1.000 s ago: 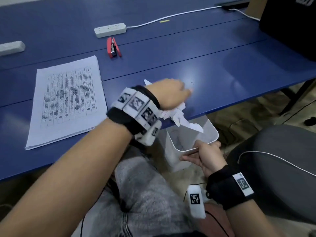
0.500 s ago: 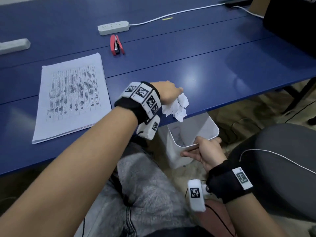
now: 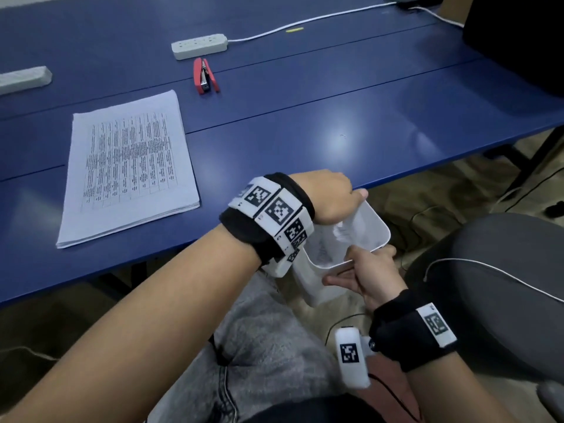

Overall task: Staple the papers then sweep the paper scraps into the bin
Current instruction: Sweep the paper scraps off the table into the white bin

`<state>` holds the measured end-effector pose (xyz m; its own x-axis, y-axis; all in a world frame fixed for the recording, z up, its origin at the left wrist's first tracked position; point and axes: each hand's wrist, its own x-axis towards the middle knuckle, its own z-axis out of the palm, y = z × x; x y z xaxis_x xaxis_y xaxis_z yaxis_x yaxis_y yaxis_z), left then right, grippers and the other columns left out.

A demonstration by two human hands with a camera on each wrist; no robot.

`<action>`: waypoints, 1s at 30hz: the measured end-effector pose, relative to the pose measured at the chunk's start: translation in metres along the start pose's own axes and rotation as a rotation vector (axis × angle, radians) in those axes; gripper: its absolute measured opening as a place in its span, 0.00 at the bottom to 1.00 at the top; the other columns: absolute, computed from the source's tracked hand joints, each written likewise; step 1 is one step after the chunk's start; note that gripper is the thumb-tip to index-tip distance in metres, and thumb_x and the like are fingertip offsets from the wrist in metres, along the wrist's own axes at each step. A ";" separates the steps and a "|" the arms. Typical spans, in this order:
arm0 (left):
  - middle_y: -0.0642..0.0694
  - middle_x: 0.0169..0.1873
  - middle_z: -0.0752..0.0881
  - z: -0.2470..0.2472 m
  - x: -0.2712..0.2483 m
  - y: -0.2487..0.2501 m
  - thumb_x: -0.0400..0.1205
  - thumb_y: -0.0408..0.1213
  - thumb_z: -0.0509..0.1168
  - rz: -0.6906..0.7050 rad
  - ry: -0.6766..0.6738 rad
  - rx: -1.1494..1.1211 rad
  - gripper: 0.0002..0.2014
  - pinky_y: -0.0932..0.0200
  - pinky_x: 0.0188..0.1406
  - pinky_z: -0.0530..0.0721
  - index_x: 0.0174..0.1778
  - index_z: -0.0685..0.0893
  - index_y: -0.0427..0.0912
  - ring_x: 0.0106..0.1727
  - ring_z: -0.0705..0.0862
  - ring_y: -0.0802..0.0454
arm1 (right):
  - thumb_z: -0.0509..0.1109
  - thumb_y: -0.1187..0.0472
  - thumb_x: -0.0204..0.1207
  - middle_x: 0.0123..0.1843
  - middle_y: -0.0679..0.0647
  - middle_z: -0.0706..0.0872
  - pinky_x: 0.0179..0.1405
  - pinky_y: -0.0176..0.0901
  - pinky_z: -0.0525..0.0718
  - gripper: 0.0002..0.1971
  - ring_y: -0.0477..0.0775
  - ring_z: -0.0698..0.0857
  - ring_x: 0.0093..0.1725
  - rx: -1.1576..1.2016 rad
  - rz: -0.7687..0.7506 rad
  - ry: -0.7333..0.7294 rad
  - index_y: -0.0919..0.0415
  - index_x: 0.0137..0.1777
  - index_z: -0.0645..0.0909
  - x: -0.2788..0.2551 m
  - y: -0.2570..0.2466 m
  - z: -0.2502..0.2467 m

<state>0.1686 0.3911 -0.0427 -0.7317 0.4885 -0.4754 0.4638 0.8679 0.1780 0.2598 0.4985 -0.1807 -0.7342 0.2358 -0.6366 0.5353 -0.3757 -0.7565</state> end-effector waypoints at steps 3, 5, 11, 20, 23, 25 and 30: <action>0.35 0.76 0.75 -0.031 0.016 -0.001 0.89 0.45 0.43 -0.022 0.070 0.070 0.26 0.51 0.72 0.71 0.71 0.78 0.34 0.75 0.75 0.39 | 0.65 0.72 0.83 0.64 0.87 0.84 0.25 0.52 0.94 0.25 0.83 0.94 0.43 -0.017 -0.013 0.003 0.60 0.76 0.62 -0.002 0.002 -0.005; 0.34 0.73 0.77 -0.053 0.028 -0.001 0.90 0.41 0.43 -0.034 0.090 0.150 0.24 0.52 0.68 0.72 0.69 0.78 0.31 0.73 0.75 0.38 | 0.65 0.73 0.81 0.63 0.88 0.84 0.25 0.53 0.94 0.27 0.82 0.94 0.40 -0.015 -0.006 0.016 0.64 0.79 0.63 0.002 0.005 -0.009; 0.32 0.74 0.76 -0.077 0.081 -0.013 0.89 0.39 0.46 -0.039 0.066 0.187 0.19 0.50 0.69 0.73 0.60 0.79 0.31 0.72 0.77 0.36 | 0.63 0.74 0.79 0.64 0.91 0.82 0.26 0.52 0.94 0.29 0.88 0.93 0.45 0.014 -0.011 0.036 0.65 0.79 0.63 0.013 0.005 -0.020; 0.28 0.83 0.57 -0.018 0.046 -0.005 0.89 0.41 0.44 0.091 -0.090 0.280 0.26 0.43 0.83 0.60 0.83 0.59 0.35 0.85 0.55 0.35 | 0.63 0.72 0.81 0.64 0.85 0.87 0.27 0.50 0.94 0.30 0.87 0.94 0.46 0.027 -0.004 0.044 0.62 0.83 0.63 0.019 0.001 -0.025; 0.35 0.86 0.39 0.009 0.016 0.011 0.90 0.47 0.41 -0.009 -0.099 0.050 0.32 0.47 0.87 0.47 0.86 0.43 0.31 0.88 0.41 0.41 | 0.64 0.73 0.80 0.62 0.88 0.86 0.27 0.52 0.94 0.29 0.85 0.94 0.41 0.035 -0.002 0.064 0.68 0.82 0.66 0.022 0.006 -0.022; 0.34 0.85 0.38 0.022 0.001 0.021 0.90 0.46 0.41 0.024 -0.052 -0.034 0.32 0.46 0.87 0.47 0.85 0.43 0.30 0.87 0.39 0.41 | 0.64 0.72 0.80 0.61 0.89 0.86 0.28 0.54 0.95 0.29 0.84 0.94 0.37 0.019 -0.015 0.072 0.71 0.81 0.68 0.021 0.012 -0.021; 0.36 0.86 0.45 0.042 -0.015 0.029 0.90 0.44 0.41 0.108 -0.045 -0.055 0.30 0.48 0.87 0.47 0.86 0.48 0.31 0.88 0.45 0.44 | 0.69 0.76 0.80 0.64 0.86 0.86 0.30 0.64 0.95 0.29 0.80 0.95 0.35 0.069 -0.030 0.050 0.71 0.81 0.68 0.009 0.017 -0.014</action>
<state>0.2145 0.4051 -0.0666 -0.6551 0.5758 -0.4892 0.5095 0.8148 0.2767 0.2679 0.5066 -0.2013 -0.7268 0.2914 -0.6220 0.4821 -0.4287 -0.7641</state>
